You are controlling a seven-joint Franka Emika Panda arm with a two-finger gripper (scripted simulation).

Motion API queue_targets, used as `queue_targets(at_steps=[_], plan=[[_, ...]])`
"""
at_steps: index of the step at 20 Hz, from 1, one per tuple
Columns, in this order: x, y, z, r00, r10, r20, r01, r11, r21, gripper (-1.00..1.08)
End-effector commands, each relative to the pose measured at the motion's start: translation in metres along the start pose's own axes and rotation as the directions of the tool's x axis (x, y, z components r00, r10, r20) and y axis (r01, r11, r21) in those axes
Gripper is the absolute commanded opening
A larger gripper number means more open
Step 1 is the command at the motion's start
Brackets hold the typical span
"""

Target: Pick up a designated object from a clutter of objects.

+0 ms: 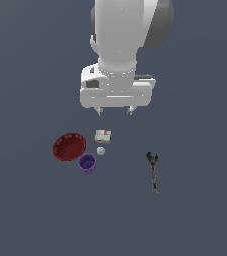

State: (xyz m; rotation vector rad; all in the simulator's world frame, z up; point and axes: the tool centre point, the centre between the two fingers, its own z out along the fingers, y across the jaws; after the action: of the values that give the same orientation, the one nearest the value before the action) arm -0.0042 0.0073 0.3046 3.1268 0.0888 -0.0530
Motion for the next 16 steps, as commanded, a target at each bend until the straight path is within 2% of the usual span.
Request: queue_targets(at_steps=[1,10,16], plan=[[0.0,0.0,0.0,1.0,0.0,0.0,0.0,1.0,0.0,0.28],[0.003,-0.012,-0.006,0.999,-0.028,-0.016,0.028,1.0,0.01,0.28],[0.005,-0.006,0.0,0.999,-0.052,-0.014,0.052,0.999,-0.013,0.28]])
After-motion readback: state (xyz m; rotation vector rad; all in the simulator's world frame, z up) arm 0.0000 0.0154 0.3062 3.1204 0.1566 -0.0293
